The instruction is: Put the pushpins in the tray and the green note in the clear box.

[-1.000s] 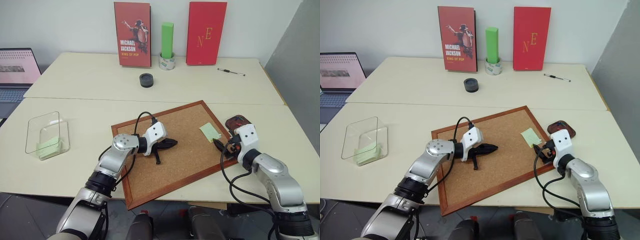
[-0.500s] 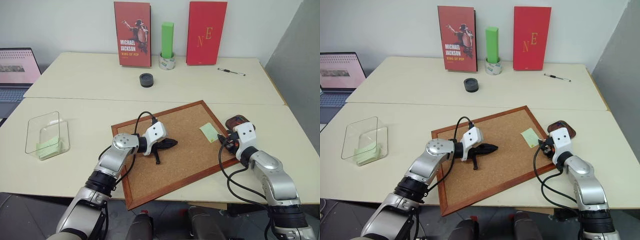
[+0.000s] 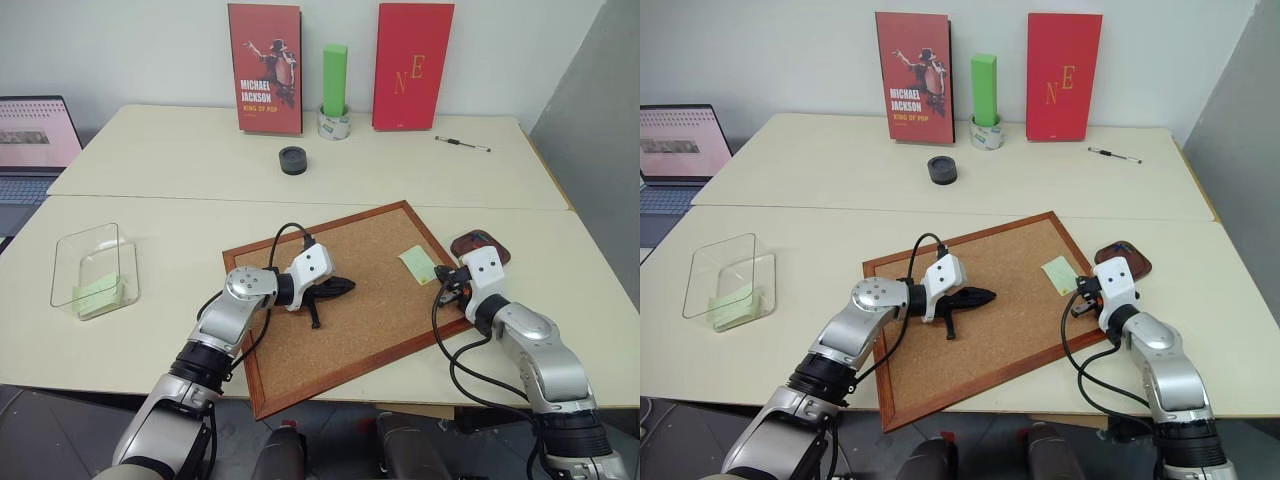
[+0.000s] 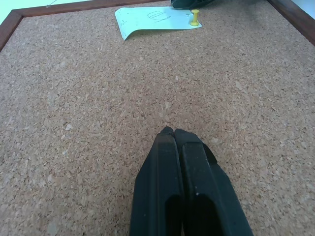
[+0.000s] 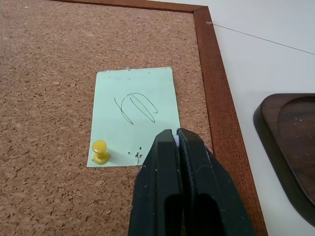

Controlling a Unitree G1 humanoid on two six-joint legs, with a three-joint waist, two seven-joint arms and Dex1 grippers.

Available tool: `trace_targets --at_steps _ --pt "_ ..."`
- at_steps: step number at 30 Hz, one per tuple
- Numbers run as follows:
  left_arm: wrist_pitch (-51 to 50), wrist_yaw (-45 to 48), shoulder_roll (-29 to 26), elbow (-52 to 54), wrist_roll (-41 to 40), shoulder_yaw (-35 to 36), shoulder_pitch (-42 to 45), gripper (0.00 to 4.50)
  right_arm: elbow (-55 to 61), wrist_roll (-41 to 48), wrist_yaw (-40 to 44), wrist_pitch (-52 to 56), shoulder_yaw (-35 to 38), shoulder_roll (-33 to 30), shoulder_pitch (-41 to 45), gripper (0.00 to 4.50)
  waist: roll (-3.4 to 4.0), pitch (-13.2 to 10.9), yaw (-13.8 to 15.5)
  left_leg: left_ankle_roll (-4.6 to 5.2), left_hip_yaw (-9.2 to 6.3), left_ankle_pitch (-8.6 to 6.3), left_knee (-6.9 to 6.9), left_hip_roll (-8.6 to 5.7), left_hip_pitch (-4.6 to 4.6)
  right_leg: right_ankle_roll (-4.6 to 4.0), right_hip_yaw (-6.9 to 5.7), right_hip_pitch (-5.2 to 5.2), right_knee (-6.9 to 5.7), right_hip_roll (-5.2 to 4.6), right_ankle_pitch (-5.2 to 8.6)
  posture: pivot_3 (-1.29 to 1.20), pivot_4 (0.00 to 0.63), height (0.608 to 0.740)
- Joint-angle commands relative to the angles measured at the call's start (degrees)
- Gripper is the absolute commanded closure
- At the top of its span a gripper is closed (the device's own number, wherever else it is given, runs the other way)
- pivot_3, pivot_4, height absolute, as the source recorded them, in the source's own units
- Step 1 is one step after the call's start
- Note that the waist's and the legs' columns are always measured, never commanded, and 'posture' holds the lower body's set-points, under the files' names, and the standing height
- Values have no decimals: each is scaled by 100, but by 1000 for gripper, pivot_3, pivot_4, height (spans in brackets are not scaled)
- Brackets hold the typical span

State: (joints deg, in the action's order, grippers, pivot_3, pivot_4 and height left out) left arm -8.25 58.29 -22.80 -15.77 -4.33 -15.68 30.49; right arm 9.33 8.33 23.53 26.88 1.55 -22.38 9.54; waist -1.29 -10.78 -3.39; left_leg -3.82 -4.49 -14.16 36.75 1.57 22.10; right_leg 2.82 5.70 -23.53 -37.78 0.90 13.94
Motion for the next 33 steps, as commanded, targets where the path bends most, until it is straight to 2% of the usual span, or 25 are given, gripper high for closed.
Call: trace_targets --at_steps 1,16,20,25,33 --pt "-23 49 -69 -10 76 -54 -20 4500 589 184 -45 -135 247 41 -42 4495 0 0 2 0 0 0 0 0 0 0 0 0 0 0 0 0 150 740" --pt "-23 80 -69 -17 95 -56 -12 4500 1154 486 -234 148 684 43 -207 4495 0 0 1 0 -1 0 -1 0 0 -5 -1 -1 0 0 3 0 150 740" --pt "-14 84 -62 -24 99 -62 -16 4500 764 4 -449 -102 808 -325 -75 4495 0 0 2 0 0 0 -1 0 1 -5 1 -1 1 -1 3 0 150 740" --pt "-2 84 -47 -35 105 -69 -13 4500 0 -641 -489 -364 552 -869 127 4495 2 1 0 0 2 0 -2 -1 -1 -7 1 -1 3 -1 4 0 150 740" --pt "-15 81 -47 1 112 -65 -27 4500 -1173 -1054 -505 -799 283 -973 683 4495 2 1 -4 0 5 0 -2 -1 -3 -1 4 0 2 0 1 0 150 740"
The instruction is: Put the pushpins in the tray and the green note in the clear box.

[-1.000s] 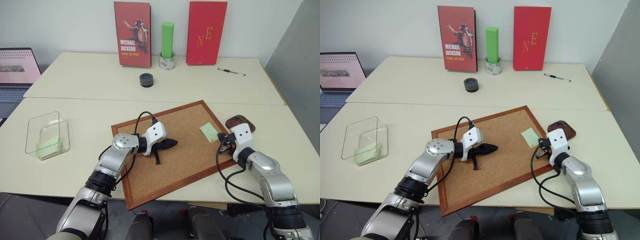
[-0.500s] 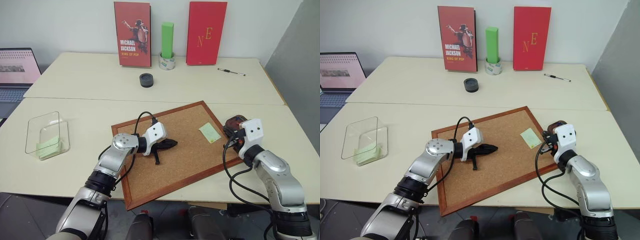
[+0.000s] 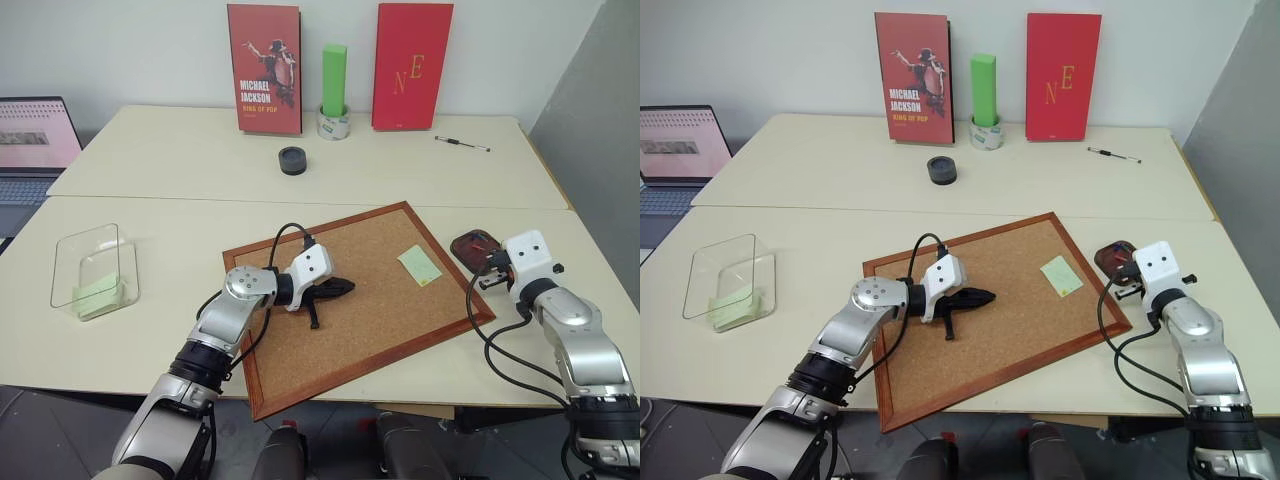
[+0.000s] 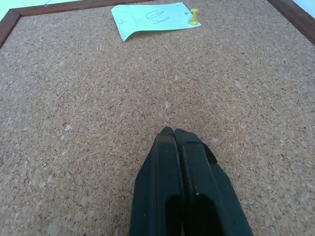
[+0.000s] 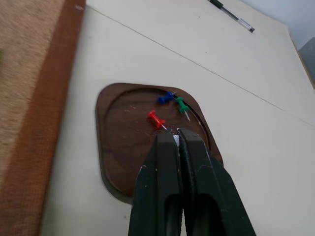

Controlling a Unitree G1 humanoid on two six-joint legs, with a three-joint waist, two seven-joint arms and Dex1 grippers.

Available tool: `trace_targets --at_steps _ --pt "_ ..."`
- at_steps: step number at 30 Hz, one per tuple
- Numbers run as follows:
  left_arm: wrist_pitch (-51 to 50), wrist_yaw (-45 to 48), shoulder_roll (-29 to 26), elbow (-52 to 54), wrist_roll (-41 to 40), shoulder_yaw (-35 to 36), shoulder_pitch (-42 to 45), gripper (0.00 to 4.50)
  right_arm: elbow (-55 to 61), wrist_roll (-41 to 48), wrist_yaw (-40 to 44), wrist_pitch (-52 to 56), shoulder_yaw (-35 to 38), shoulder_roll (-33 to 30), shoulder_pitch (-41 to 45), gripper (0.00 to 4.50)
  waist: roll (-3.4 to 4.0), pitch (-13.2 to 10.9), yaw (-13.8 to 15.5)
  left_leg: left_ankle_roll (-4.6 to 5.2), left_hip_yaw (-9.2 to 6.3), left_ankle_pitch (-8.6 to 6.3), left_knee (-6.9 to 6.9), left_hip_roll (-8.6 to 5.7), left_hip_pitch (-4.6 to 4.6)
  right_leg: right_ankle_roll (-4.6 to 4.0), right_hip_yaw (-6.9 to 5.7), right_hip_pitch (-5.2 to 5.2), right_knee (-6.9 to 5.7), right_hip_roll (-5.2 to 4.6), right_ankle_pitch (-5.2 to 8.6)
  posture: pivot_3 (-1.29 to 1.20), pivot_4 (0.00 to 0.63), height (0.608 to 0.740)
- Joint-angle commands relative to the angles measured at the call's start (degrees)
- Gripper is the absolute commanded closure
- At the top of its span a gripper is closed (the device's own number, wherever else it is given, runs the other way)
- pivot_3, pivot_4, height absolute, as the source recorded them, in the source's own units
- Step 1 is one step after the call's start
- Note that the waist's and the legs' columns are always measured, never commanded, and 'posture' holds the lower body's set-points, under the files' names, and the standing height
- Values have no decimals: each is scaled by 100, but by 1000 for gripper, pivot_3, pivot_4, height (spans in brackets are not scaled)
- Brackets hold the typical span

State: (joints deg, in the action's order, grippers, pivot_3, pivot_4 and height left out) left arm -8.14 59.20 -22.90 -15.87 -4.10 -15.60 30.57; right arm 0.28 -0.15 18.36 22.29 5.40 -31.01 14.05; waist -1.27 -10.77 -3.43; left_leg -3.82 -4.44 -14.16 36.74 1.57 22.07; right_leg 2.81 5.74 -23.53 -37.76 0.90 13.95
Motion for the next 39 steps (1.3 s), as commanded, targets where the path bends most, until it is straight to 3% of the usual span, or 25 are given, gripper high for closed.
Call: trace_targets --at_steps 1,2,3,6,14,20,27,33,39 --pt "-32 -9 -42 23 90 -72 -38 4500 -360 -225 30 -383 -125 -100 276 4495 0 0 1 0 0 0 0 -1 0 0 1 0 0 0 0 0 150 740" --pt "-37 -9 -46 32 91 -71 -41 4500 -447 -225 53 -401 -145 -84 323 4495 0 0 2 0 0 0 0 0 1 1 0 0 0 0 0 0 150 740" --pt "-42 -12 -47 40 93 -71 -42 4500 -518 -220 76 -409 -158 -71 360 4048 0 0 2 0 0 0 0 -1 1 2 0 0 0 0 -1 0 150 740" --pt "-51 -23 -48 58 96 -70 -51 4500 -671 -235 69 -437 -183 -51 434 3329 0 0 2 0 0 0 0 0 1 2 0 0 0 0 -1 0 150 740" --pt "-76 -35 -64 109 87 -61 -87 4500 -217 -180 76 -223 -23 -63 364 1832 0 0 0 0 -1 0 0 0 0 3 0 1 -1 0 -2 0 150 740" --pt "-73 -25 -54 95 82 -69 -89 4500 82 -69 54 41 122 -30 167 1832 0 0 2 0 -2 0 0 0 1 4 -1 1 -1 0 -2 0 150 740" --pt "-58 -30 -37 66 88 -77 -71 4500 1562 1180 727 316 437 359 -582 1832 0 0 2 0 -3 0 0 1 1 4 -1 1 -2 1 -2 0 150 740" --pt "-55 -28 -34 60 89 -79 -70 4500 2274 1642 1024 573 74 606 -1147 1832 0 0 4 0 -4 0 2 -1 1 -5 -1 2 0 -1 3 0 150 740" --pt "-42 -19 -45 33 95 -75 -48 4500 2295 1531 1047 563 -466 732 -1207 1832 0 0 2 0 -6 0 3 1 -2 -22 -3 3 -2 0 13 0 150 740"
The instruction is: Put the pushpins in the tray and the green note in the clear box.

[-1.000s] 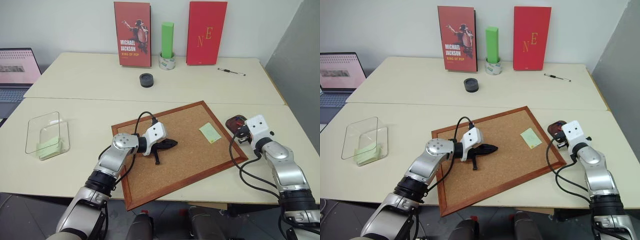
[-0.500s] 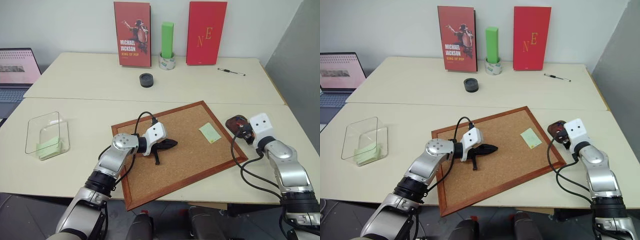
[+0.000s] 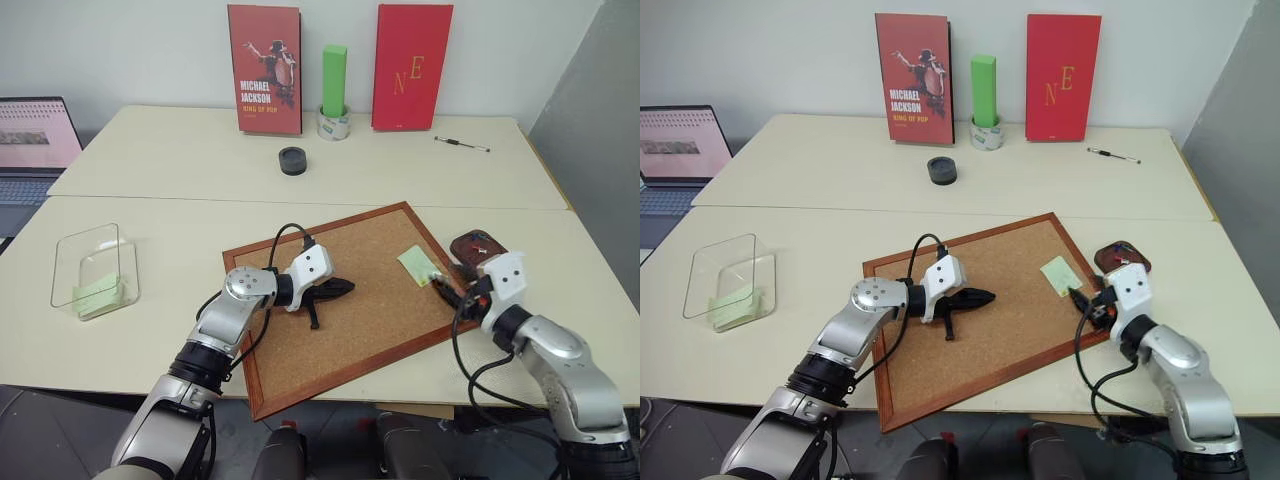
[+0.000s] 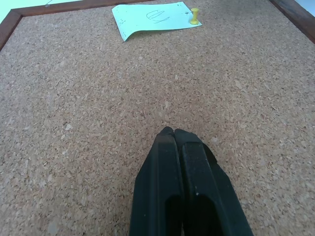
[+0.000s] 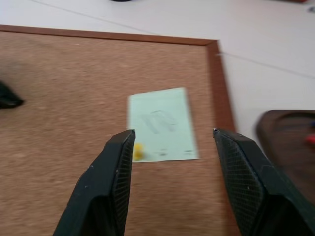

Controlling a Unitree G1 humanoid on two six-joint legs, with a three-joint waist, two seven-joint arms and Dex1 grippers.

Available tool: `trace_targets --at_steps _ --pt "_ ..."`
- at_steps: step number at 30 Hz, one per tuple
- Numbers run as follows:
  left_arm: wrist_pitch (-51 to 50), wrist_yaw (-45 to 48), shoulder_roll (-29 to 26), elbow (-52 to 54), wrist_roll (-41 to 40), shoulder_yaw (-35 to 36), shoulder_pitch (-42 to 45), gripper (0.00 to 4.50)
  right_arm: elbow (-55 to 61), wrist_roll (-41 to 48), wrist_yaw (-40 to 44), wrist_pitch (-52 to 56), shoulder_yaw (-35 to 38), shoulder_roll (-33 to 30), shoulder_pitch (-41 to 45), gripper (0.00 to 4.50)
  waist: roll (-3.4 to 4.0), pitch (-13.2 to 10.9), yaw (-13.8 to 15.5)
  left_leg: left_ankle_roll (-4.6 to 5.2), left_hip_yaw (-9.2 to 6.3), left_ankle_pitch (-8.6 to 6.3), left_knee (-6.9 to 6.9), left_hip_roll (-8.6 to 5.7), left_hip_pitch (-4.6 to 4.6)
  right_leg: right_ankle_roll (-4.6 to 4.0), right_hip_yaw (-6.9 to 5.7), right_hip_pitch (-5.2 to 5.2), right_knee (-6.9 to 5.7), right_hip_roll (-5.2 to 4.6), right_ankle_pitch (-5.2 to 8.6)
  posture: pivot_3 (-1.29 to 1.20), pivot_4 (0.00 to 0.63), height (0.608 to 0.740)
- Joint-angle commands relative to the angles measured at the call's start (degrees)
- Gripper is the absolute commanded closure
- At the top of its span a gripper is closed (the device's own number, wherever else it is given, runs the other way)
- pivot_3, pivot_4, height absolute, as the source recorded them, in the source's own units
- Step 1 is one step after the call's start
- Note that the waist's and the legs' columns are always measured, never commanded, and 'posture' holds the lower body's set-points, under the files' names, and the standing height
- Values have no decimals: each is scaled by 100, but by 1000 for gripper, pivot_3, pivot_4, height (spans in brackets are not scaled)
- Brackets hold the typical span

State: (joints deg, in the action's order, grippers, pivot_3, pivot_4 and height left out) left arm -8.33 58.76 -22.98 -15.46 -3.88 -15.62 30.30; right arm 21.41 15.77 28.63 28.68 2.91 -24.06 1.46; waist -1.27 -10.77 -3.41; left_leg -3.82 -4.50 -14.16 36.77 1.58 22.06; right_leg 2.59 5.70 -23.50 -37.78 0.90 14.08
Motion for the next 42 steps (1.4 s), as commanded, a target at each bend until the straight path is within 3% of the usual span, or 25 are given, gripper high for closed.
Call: trace_targets --at_steps 1,17,31,42 --pt "-23 27 -42 -7 74 -72 -19 4500 130 -111 19 -114 -301 35 69 1832 0 0 0 0 0 0 0 0 0 -1 1 0 0 0 0 0 150 740" --pt "6 50 -89 -42 93 -42 26 4500 -528 -361 -166 -537 -314 106 268 1832 0 0 0 0 1 0 -2 0 1 0 0 -1 1 0 0 0 150 740" --pt "10 55 -114 -35 91 -32 17 4500 -733 -360 -248 -708 -262 197 315 4365 0 0 -3 0 1 0 -2 1 1 13 -1 -1 1 0 -7 0 150 740" --pt "-5 31 -109 -24 88 -26 2 4500 -190 -245 -127 -715 -185 32 352 4445 0 0 -3 0 1 0 -2 1 1 13 0 -1 1 0 -7 0 150 740"
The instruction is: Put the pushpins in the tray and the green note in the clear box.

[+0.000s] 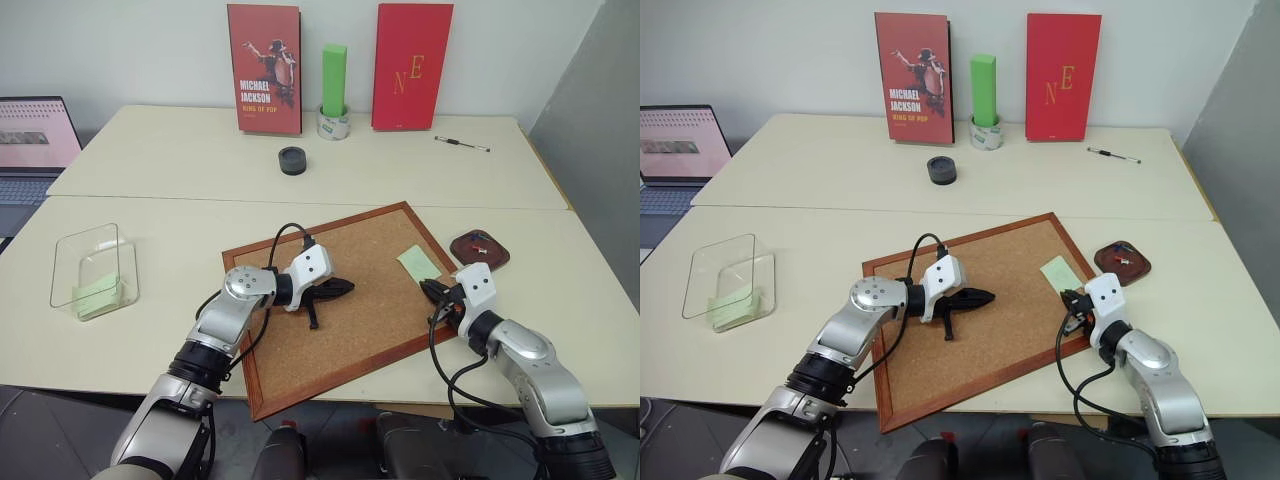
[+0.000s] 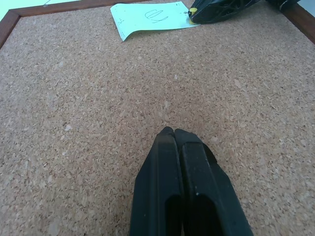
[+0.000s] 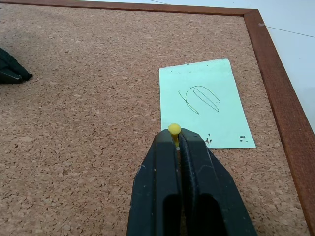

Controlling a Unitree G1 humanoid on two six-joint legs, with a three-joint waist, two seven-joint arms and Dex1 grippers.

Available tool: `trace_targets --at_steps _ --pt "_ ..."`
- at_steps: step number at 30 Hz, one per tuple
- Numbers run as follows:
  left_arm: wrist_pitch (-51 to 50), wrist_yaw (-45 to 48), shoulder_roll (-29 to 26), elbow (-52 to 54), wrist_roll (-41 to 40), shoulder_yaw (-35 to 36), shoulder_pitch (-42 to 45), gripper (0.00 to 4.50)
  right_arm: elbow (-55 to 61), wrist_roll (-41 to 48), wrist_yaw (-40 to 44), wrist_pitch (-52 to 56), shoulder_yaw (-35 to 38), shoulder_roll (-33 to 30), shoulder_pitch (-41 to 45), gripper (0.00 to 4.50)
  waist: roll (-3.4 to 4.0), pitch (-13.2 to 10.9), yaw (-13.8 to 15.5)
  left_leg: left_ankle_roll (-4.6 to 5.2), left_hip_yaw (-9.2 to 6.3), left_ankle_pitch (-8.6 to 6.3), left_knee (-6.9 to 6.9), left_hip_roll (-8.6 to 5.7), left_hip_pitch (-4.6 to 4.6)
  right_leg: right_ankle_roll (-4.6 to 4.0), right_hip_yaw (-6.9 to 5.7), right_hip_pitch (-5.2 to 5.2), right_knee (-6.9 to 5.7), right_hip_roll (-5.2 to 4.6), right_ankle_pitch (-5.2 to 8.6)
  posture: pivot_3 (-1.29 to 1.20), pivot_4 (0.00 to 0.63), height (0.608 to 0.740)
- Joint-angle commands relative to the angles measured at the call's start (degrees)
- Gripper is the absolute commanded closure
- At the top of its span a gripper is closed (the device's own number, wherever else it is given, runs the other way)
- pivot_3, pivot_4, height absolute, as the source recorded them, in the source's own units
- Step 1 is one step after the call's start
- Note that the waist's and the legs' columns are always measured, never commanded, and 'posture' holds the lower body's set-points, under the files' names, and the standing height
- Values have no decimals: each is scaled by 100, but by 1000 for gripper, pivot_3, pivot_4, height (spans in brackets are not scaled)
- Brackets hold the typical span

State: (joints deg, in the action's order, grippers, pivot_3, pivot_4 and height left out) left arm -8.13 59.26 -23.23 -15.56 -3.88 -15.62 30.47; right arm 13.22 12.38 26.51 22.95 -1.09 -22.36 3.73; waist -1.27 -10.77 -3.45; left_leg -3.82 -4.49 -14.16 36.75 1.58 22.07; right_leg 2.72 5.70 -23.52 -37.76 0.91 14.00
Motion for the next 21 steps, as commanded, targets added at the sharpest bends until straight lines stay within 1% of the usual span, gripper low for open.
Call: trace_targets --at_steps 1,12,16,20,21 --pt "-25 -22 -81 -12 88 -25 -20 4500 721 101 102 -135 222 -173 136 4445 1 0 1 0 0 0 0 0 1 0 0 -1 0 0 0 0 150 740" --pt "26 -69 -72 -65 96 1 29 4500 1300 157 157 97 269 -429 458 4445 1 -1 2 0 -1 0 0 0 3 -3 -1 -3 0 1 2 0 150 740" --pt "496 -14 -260 -9 267 -24 150 4500 1376 181 143 197 251 -428 560 4445 1 -1 -1 0 -1 0 0 0 4 1 0 -3 0 0 -1 0 150 740" --pt "1108 -129 -401 20 415 100 452 3883 1461 240 140 337 250 -428 710 4500 1 -2 1 0 -1 0 -1 2 5 2 -1 -7 -1 1 -1 0 150 740" --pt "1165 -171 -405 23 381 171 541 3648 1490 255 140 383 244 -431 750 4500 1 -2 6 0 -1 0 -1 2 7 2 -1 -8 -1 1 -1 0 150 740"
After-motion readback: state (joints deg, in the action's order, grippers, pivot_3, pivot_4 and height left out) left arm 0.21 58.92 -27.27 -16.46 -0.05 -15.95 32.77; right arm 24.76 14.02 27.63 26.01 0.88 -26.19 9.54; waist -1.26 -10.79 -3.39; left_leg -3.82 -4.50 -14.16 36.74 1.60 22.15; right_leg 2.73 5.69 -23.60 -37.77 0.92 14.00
